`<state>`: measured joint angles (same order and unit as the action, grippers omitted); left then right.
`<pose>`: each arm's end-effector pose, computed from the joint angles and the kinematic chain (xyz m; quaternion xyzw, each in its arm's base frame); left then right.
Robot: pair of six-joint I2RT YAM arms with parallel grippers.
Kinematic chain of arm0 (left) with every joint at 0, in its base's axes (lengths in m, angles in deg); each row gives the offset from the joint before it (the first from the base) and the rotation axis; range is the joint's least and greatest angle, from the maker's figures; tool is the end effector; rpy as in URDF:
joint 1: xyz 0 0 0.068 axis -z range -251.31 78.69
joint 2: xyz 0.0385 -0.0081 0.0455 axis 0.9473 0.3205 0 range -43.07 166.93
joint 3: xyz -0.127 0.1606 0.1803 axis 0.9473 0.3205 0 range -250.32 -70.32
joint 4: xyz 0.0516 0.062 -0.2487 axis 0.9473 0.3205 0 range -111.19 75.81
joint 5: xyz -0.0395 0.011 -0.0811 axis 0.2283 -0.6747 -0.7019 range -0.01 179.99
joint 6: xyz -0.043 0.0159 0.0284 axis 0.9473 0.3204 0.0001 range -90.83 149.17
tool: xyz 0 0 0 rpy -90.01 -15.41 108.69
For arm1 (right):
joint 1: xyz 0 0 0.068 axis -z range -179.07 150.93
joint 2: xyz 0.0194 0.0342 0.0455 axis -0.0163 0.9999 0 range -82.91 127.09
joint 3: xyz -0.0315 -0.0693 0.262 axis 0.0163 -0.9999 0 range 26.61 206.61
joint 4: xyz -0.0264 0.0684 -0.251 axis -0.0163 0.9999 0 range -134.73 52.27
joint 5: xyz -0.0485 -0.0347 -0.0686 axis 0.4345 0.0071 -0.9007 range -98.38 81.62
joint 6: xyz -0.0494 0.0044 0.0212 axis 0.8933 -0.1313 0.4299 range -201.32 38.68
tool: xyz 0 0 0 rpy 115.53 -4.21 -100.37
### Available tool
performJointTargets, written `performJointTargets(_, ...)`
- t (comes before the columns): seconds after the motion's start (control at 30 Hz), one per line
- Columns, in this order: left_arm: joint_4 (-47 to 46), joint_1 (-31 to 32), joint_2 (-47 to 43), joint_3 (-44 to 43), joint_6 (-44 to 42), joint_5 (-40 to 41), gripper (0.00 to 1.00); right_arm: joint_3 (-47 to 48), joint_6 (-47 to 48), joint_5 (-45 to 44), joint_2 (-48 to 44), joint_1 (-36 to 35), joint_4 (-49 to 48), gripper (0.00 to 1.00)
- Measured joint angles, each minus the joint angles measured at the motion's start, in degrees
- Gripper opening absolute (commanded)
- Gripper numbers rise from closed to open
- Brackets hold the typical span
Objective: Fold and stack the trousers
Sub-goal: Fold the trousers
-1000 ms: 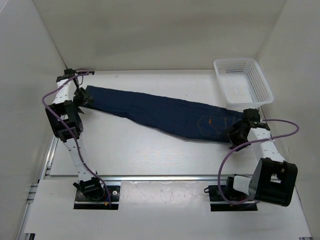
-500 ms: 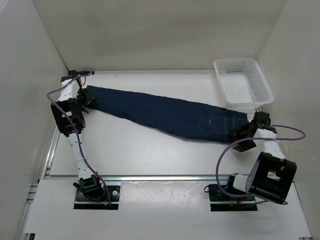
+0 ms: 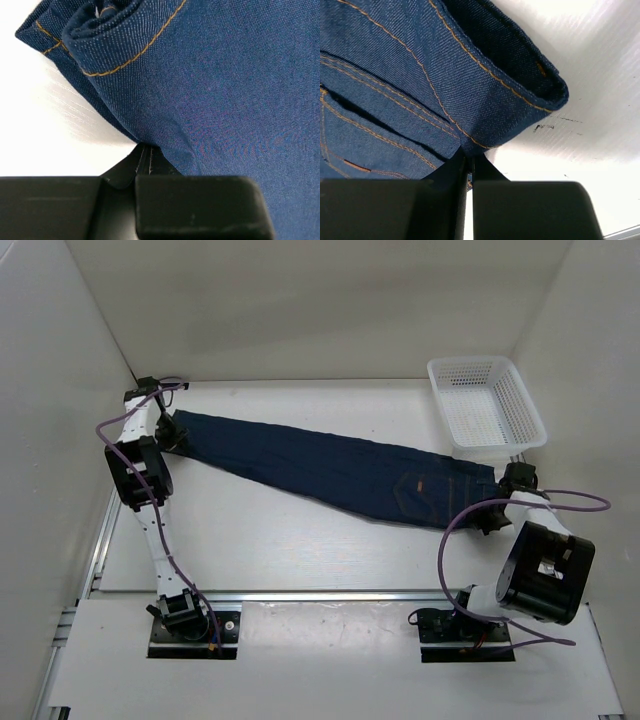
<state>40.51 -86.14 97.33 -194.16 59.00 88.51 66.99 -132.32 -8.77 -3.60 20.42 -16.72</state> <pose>0.4814 0.1264 0.1621 -0.3767 0.9206 -0.0261 0.0997 0.2282 -0.0810 0.1648 0.5660 0.7998 0.0512 0.1933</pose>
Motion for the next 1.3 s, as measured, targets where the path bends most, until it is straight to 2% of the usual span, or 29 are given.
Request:
performJointTargets(0.17, -0.4, -0.1, -0.4, 0.8, 0.1, -0.2, 0.10, 0.5, 0.4, -0.2, -1.3, 1.1, 1.2, 0.01)
performJointTargets(0.37, -1.2, -0.7, -3.1, 5.8, 0.7, -1.6, 0.10, 1.9, 0.9, -0.9, -4.1, 3.0, 5.8, 0.01)
performJointTargets(0.5, -2.7, -1.0, -8.9, 15.3, 1.1, -0.3, 0.10, 2.7, 1.7, -3.5, -8.7, 3.7, 11.1, 0.01)
performJointTargets(0.73, -3.3, -1.2, -22.8, 32.1, 0.9, 3.1, 0.10, 2.7, 5.4, -2.8, -18.8, 10.4, 18.6, 0.02)
performJointTargets(0.77, -3.3, -1.2, -24.6, 33.6, 0.7, 3.7, 0.10, 2.6, 5.8, -3.1, -19.3, 10.7, 19.7, 0.18)
performJointTargets(0.8, -3.4, -1.2, -26.4, 35.1, 0.6, 4.3, 0.10, 2.4, 6.2, -3.2, -19.9, 10.9, 20.5, 0.29)
performJointTargets(0.83, -3.4, -1.3, -27.9, 35.9, 0.4, 4.8, 0.15, 2.0, 6.6, -3.4, -20.5, 10.9, 21.1, 0.48)
performJointTargets(0.87, -3.3, -1.3, -29.0, 36.1, 0.0, 4.9, 0.22, 1.8, 6.9, -3.6, -21.0, 11.0, 21.8, 0.76)
performJointTargets(0.9, -3.5, -1.4, -29.7, 35.9, -0.4, 4.9, 0.25, 1.8, 6.8, -3.6, -21.4, 11.1, 22.3, 0.82)
performJointTargets(0.97, -3.4, -1.2, -29.8, 34.6, -1.2, 4.9, 0.31, 1.8, 7.1, -3.8, -22.2, 11.2, 22.6, 0.90)
performJointTargets(1.07, -3.1, -0.7, -29.4, 31.7, -1.9, 5.2, 0.47, 2.3, 7.7, -4.3, -23.0, 11.2, 23.8, 0.91)
performJointTargets(1.1, -2.8, -0.3, -29.4, 30.8, -2.1, 5.4, 0.66, 3.1, 7.7, -4.7, -23.1, 11.1, 24.8, 0.91)
performJointTargets(1.2, -1.4, 0.3, -29.4, 27.8, -1.7, 7.0, 0.67, 6.7, 7.7, -6.0, -23.3, 10.1, 26.0, 0.91)
performJointTargets(1.23, -0.8, 0.4, -29.0, 26.5, -1.6, 7.3, 0.54, 7.7, 7.7, -6.0, -23.3, 9.7, 25.9, 0.91)
performJointTargets(1.3, 0.0, 0.1, -28.1, 23.8, -1.5, 8.1, 0.19, 8.8, 7.7, -5.8, -23.3, 9.1, 25.8, 0.91)
